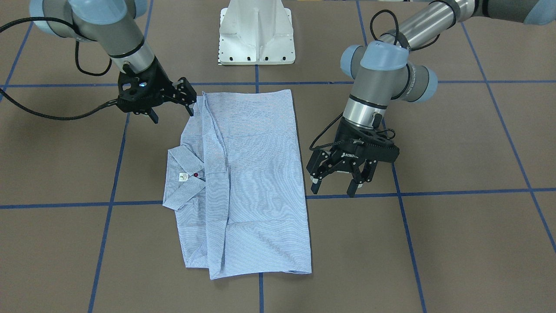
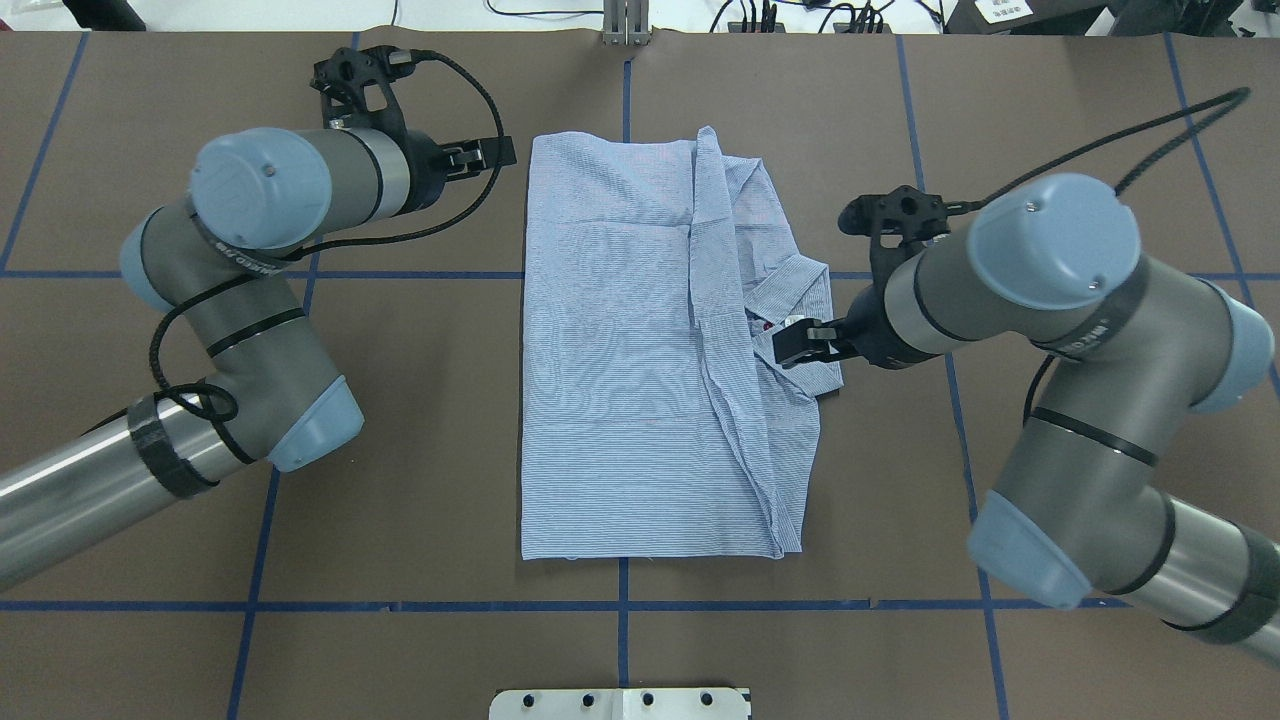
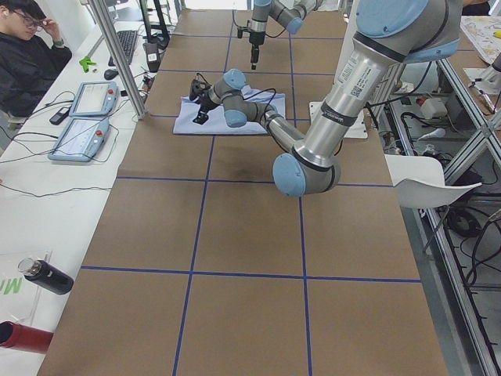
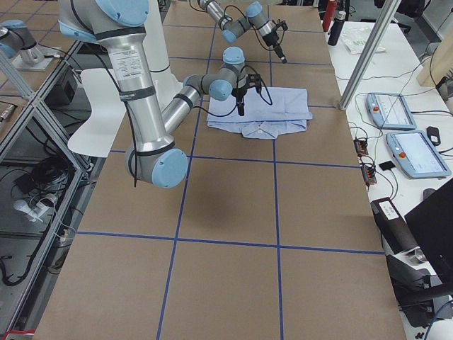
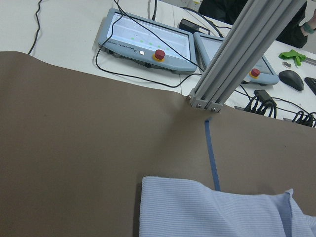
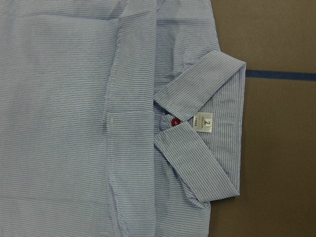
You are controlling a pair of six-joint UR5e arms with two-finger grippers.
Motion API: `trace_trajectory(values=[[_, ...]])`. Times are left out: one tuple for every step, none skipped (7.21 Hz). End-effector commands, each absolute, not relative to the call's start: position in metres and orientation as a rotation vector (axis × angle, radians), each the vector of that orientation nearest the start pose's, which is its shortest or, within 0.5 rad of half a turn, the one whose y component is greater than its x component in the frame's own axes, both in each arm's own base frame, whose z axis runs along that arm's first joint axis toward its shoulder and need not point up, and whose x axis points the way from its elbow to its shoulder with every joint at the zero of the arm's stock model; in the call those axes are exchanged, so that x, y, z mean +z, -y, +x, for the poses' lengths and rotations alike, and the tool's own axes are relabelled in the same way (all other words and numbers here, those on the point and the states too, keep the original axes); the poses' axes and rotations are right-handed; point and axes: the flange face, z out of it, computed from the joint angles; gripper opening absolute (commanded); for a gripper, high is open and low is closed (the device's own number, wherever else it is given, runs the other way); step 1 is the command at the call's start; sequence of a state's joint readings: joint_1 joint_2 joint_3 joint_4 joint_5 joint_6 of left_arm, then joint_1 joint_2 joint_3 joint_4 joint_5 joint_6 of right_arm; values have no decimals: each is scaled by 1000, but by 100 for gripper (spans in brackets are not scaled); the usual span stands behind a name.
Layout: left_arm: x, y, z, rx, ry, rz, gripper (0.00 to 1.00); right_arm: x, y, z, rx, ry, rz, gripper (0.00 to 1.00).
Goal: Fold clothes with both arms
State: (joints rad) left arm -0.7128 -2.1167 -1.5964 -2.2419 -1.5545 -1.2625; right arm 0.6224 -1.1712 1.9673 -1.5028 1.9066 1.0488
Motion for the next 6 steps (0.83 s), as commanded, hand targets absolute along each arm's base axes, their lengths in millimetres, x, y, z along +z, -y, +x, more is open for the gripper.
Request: trace_trajectory(values=[[264,520,397,-347,-1087,604,100,242,438,-473,-109,771,241,100],[263,516,392,-348,-1093,606,100,239,446,-497,-168,729,282,100],[264,515,391,-348,-1093,606,100,250,449,-507,-196,702,277,100],[264,515,391,-349,-1094,605,100,251,455,-516,-213,690,285,100],[264,514,391,-353,-1096,601,100,240,473,-543,-221,669,285,100],[265,514,391,-356,-1096,599,100,238,479,-553,-220,658,277,100]])
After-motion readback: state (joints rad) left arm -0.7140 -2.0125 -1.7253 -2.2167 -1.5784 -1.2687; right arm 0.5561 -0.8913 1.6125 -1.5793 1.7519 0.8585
